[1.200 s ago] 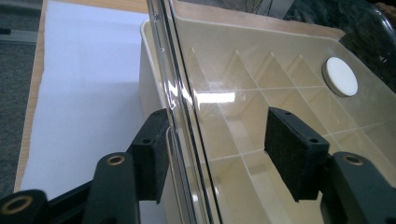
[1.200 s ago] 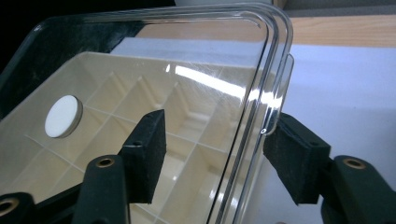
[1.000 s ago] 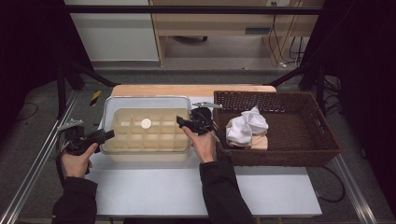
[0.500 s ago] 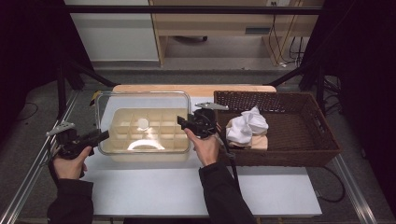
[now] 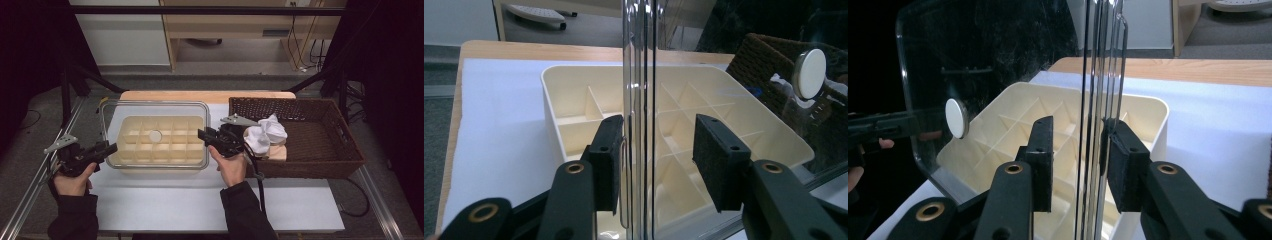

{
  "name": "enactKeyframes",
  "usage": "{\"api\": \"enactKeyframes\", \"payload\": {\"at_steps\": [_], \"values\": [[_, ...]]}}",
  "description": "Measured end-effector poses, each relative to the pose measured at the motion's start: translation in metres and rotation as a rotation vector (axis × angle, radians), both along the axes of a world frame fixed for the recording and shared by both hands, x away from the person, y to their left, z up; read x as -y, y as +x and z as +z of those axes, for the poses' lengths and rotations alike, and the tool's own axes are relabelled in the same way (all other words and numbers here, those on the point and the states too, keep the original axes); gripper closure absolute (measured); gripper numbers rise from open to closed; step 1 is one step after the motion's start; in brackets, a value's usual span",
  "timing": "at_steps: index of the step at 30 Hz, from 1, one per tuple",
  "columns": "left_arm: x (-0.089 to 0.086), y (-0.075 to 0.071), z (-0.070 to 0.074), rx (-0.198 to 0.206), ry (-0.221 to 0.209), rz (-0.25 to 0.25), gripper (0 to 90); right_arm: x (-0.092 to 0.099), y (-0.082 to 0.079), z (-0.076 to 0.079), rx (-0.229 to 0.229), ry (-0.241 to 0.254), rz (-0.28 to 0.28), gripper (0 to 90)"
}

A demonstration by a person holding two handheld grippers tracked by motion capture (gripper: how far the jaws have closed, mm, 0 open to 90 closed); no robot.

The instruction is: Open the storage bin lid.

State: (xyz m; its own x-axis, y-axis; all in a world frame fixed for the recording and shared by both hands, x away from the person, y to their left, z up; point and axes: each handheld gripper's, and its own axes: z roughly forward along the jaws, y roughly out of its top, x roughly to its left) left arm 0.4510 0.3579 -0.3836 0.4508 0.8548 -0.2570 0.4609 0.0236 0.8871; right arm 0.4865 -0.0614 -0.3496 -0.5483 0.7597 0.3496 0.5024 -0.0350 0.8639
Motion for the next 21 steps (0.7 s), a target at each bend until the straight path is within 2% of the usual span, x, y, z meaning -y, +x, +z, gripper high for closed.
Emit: {"api": "enactKeyframes", "payload": {"at_steps": [5, 10, 14, 15, 21], "values": [[0.009, -0.01, 0.001, 0.008, 0.018, -0.012, 55.0, 0.01, -0.011, -0.003, -0.018, -0.007, 0.007, 67.8], [0.019, -0.019, 0.001, 0.014, 0.026, -0.026, 55.1, 0.022, -0.023, -0.005, -0.015, -0.004, 0.013, 68.2], [0.025, -0.03, 0.003, 0.022, 0.023, -0.043, 55.7, 0.034, -0.032, -0.006, -0.022, 0.015, 0.036, 69.7], [0.026, -0.033, 0.003, 0.022, 0.022, -0.043, 56.0, 0.038, -0.036, -0.007, -0.027, 0.032, 0.047, 70.2], [0.029, -0.05, 0.002, 0.033, 0.033, -0.047, 56.2, 0.044, -0.053, -0.008, -0.002, 0.026, 0.069, 70.8]]}}
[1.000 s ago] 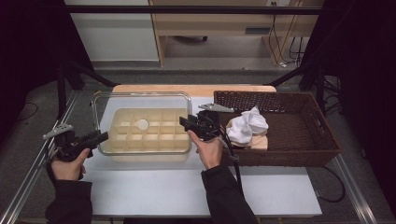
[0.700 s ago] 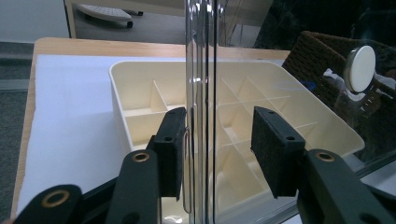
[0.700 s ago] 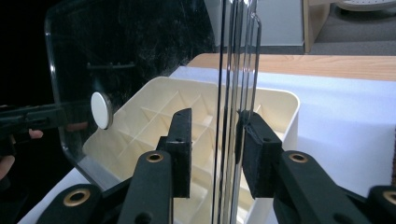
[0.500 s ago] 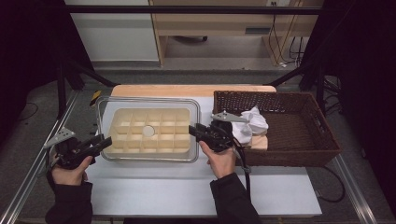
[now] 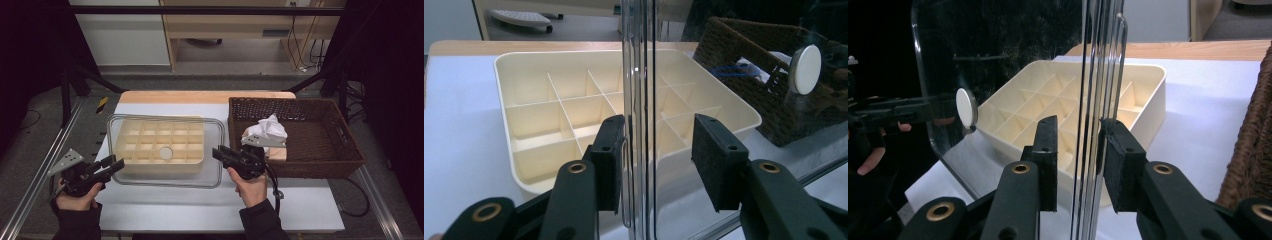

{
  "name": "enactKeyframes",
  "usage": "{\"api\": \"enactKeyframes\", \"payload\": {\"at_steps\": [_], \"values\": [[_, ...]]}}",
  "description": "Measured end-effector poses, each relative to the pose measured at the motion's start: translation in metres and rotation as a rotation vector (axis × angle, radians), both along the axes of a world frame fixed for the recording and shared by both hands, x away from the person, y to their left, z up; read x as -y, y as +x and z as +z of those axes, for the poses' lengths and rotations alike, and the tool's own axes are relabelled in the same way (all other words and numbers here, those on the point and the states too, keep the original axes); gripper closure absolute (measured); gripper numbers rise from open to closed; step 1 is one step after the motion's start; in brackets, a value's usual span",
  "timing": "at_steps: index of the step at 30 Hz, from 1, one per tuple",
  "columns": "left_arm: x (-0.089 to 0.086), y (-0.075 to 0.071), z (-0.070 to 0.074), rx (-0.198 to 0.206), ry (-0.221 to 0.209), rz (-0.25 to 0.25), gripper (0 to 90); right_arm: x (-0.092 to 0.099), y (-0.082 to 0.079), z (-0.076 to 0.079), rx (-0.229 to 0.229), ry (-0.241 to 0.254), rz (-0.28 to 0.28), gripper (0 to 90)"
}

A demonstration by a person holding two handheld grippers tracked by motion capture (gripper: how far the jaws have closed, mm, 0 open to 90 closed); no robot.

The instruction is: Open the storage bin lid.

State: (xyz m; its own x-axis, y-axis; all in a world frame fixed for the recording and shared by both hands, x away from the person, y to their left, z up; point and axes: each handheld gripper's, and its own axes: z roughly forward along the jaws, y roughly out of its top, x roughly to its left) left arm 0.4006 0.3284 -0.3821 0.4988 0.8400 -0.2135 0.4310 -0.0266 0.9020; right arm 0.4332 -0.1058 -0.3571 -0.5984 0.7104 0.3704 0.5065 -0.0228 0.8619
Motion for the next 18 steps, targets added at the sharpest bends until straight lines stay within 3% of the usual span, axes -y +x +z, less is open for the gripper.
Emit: {"api": "enactKeyframes", "payload": {"at_steps": [13, 18], "values": [[0.01, -0.032, -0.019, -0.034, 0.006, -0.024, 55.9, 0.012, -0.034, -0.008, 0.02, -0.016, 0.037, 72.3], [0.015, -0.042, -0.025, -0.04, 0.015, -0.028, 57.2, 0.017, -0.041, -0.018, 0.002, -0.018, 0.033, 71.3]]}}
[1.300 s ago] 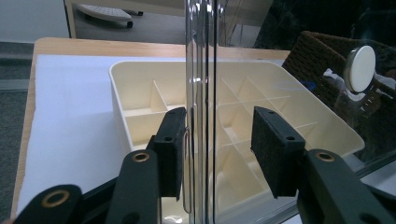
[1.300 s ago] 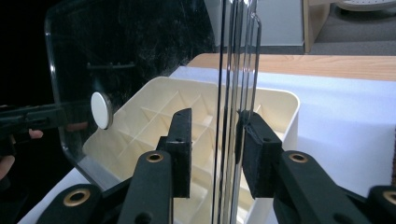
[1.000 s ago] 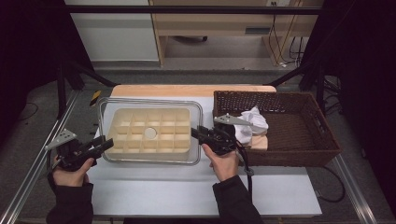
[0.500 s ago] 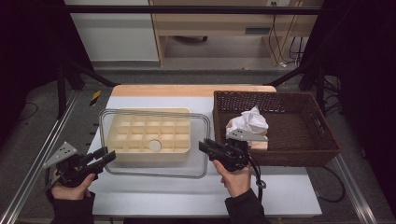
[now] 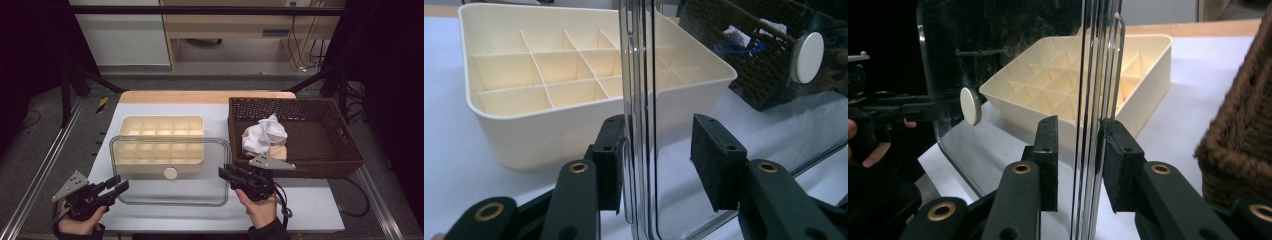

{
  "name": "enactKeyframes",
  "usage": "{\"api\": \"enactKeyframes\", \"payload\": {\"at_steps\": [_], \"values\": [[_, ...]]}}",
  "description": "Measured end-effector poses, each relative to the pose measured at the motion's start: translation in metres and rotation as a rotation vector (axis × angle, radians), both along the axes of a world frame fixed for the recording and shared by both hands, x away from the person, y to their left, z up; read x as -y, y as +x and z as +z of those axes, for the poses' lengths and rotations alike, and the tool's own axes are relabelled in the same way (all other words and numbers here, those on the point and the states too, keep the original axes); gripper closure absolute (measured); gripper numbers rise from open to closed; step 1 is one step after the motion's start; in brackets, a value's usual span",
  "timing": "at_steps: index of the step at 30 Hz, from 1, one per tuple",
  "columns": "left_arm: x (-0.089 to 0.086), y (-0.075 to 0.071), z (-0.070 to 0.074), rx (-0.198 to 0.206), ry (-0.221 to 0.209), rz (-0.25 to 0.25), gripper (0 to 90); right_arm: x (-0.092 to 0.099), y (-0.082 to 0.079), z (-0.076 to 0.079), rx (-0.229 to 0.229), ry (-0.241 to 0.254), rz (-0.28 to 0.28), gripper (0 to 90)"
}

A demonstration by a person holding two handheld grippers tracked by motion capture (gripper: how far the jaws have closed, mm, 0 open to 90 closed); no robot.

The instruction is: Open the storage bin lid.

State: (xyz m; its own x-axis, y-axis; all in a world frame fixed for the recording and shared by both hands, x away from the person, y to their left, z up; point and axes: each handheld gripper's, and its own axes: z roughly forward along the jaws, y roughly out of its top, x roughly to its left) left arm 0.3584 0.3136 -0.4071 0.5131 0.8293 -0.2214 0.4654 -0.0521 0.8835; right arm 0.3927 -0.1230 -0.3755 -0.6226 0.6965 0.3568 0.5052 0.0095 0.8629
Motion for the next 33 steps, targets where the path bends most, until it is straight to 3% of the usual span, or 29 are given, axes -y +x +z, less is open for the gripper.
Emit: {"api": "enactKeyframes", "payload": {"at_steps": [4, 12, 19, 31, 33], "values": [[0.001, -0.008, -0.005, -0.01, -0.006, 0.004, 57.8, 0.004, 0.0, -0.008, -0.036, 0.026, 0.01, 71.6], [-0.002, -0.024, -0.017, -0.039, -0.001, 0.005, 58.6, 0.0, -0.007, -0.016, -0.05, 0.002, 0.029, 70.9], [-0.004, -0.035, -0.033, -0.102, -0.002, -0.016, 60.0, 0.0, -0.013, -0.029, -0.09, -0.021, 0.052, 71.0], [-0.007, -0.043, -0.048, -0.167, 0.048, 0.008, 59.5, -0.009, -0.016, -0.051, -0.166, -0.066, 0.076, 69.6], [-0.006, -0.043, -0.049, -0.179, 0.054, 0.005, 58.7, -0.01, -0.017, -0.054, -0.162, -0.078, 0.077, 69.1]]}}
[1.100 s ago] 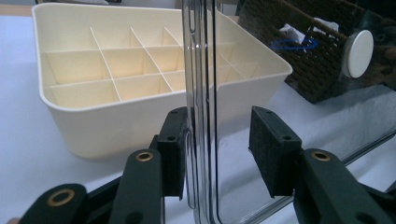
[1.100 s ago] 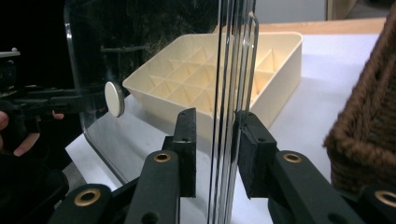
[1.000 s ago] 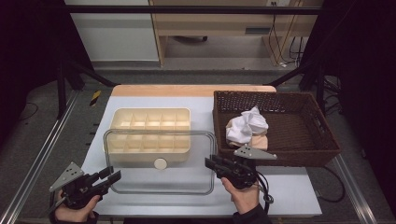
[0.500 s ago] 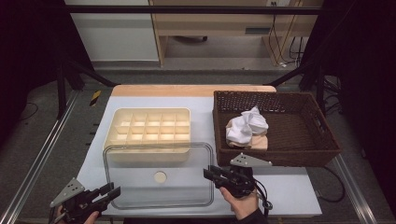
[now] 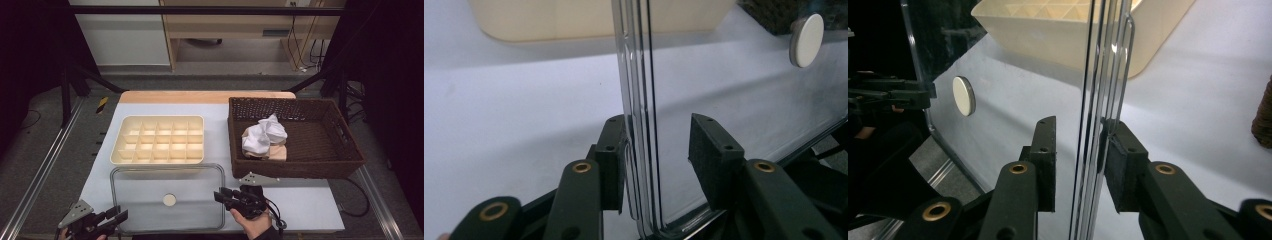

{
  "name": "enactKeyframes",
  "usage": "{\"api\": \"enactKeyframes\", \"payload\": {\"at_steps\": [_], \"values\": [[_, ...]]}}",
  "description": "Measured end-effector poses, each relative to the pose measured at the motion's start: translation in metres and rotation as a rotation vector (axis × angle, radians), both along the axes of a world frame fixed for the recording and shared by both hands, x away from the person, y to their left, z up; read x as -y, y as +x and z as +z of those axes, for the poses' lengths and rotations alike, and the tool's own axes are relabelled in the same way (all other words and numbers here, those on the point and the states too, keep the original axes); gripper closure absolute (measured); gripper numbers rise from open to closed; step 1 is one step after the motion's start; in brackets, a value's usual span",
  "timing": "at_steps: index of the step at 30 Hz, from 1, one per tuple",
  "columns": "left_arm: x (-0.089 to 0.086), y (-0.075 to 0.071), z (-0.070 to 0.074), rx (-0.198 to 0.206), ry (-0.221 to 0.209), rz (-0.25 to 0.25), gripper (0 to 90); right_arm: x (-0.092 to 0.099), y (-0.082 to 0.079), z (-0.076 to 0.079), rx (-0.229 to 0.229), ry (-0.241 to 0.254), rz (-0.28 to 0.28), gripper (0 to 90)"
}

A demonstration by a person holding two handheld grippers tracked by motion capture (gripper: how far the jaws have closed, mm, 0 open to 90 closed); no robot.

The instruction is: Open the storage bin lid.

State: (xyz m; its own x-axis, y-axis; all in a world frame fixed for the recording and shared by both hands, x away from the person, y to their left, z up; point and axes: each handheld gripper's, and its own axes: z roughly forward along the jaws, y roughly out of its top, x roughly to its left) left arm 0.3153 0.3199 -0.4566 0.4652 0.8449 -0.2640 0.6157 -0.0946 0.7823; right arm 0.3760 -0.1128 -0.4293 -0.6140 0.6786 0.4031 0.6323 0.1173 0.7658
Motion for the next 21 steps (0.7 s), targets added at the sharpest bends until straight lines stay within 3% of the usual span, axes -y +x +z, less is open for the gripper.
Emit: {"api": "enactKeyframes", "payload": {"at_steps": [8, 21], "values": [[0.007, 0.003, -0.008, -0.058, 0.064, -0.022, 55.5, -0.001, 0.0, -0.011, -0.024, -0.037, -0.001, 65.7], [0.012, 0.009, -0.017, -0.113, 0.111, -0.029, 48.3, -0.011, 0.002, -0.031, -0.066, -0.134, 0.0, 56.1]]}}
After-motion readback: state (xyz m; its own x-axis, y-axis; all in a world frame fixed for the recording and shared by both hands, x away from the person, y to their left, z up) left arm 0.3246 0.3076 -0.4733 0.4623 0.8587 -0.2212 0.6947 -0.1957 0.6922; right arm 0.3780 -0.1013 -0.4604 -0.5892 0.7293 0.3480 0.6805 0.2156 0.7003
